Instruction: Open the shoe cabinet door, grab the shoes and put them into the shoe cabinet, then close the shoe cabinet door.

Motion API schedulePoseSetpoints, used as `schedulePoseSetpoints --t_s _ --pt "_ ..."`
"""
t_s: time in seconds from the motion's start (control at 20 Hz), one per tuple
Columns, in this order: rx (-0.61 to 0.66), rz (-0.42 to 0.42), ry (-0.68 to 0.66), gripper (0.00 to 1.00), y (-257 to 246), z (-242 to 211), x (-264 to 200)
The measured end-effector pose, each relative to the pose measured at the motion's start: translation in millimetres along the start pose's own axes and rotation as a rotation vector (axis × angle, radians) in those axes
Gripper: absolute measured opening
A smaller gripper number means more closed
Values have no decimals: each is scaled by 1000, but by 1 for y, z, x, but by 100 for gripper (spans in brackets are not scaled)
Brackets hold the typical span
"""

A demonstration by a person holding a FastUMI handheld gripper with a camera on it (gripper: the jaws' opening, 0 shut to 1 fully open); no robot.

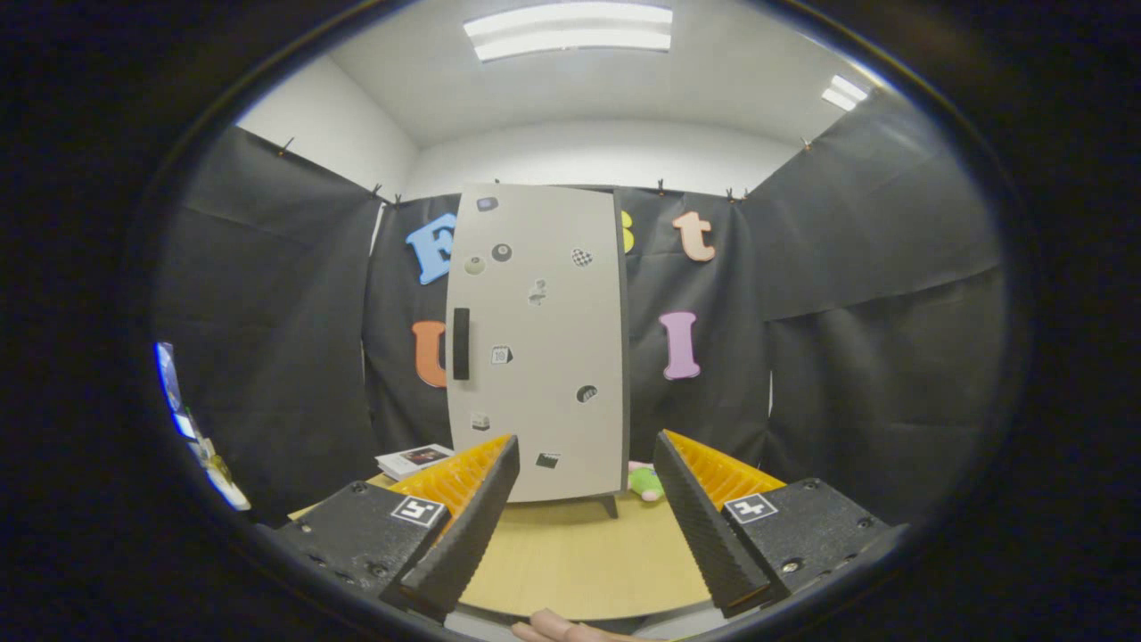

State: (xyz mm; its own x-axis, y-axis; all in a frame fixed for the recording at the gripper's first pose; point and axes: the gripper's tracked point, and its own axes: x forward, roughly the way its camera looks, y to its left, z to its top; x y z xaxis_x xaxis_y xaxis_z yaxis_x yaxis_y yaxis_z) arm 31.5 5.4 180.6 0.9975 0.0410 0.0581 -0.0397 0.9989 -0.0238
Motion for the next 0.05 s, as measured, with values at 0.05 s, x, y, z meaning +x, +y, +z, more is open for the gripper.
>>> schedulePoseSetpoints --t_s 0.05 --pt "-2 2 -8 99 1 2 -1"
